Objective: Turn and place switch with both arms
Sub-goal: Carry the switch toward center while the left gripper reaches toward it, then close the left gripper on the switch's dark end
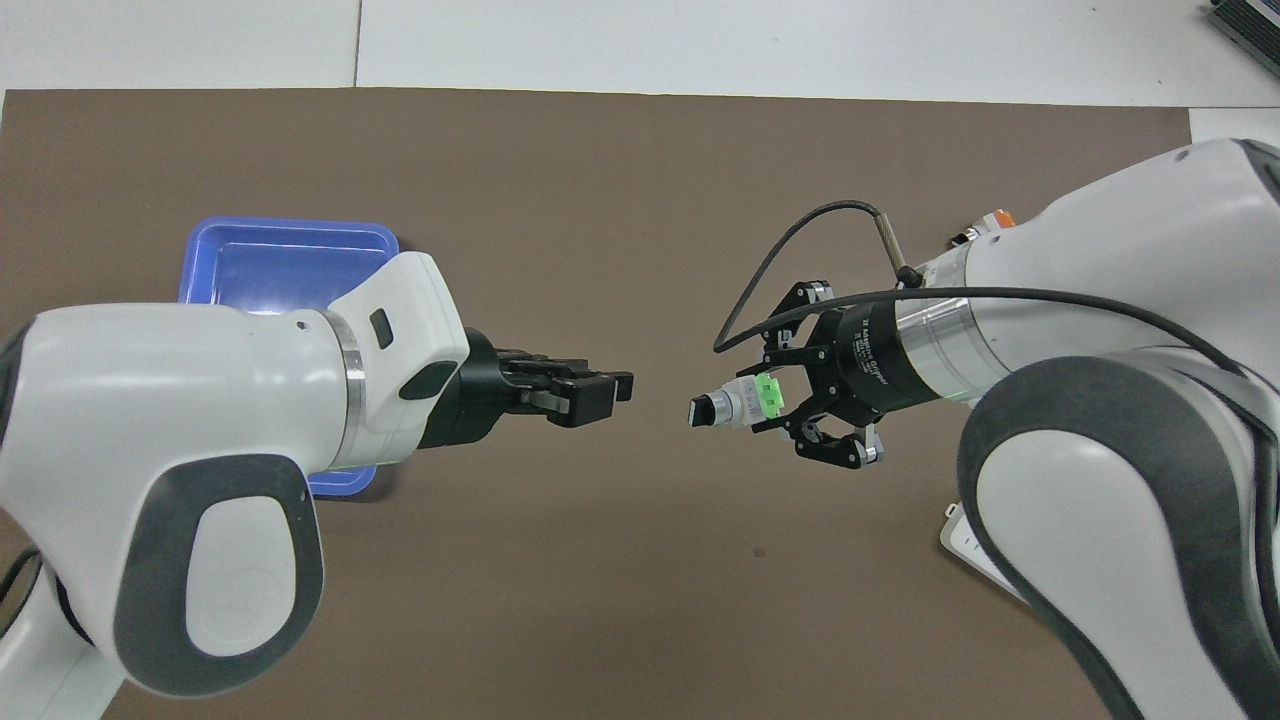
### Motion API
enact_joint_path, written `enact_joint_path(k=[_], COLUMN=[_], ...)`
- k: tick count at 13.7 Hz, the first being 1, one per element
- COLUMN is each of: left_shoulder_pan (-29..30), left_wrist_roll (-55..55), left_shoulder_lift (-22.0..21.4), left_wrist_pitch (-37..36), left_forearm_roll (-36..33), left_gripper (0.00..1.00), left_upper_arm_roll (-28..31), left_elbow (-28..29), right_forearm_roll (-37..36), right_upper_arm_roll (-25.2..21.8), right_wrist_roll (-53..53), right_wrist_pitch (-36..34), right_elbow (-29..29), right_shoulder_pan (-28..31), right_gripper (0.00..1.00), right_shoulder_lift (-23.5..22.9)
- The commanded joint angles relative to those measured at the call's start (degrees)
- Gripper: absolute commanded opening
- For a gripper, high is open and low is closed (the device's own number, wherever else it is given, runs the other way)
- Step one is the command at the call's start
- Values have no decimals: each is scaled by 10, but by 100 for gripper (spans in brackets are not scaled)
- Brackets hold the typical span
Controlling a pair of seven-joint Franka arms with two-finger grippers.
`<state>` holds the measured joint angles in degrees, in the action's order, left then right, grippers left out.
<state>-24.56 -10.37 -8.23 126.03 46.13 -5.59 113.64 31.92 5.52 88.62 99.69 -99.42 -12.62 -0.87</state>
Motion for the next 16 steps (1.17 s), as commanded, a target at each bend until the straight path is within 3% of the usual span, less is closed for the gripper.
enact_joint_path(k=[1,7,16], left_shoulder_pan=[-12,-30,-60], left_wrist_roll=[-48,-79,-84], left_shoulder_lift=[-32,-32,-31], left_wrist_pitch=[10,19,75], left_forearm_roll=[47,87,93], left_gripper=[48,40,36], left_upper_arm_roll=[9,9,10], left_elbow=[37,34,42], right_forearm_roll=[19,27,35], right_upper_arm_roll=[-1,3,6], right_wrist_roll=[9,9,21], right_wrist_pitch=[-1,4,9], right_elbow=[-7,-6,1], right_shoulder_pan=[-2,-2,-2], right_gripper=[0,0,0], right_shoulder_lift=[11,10,6])
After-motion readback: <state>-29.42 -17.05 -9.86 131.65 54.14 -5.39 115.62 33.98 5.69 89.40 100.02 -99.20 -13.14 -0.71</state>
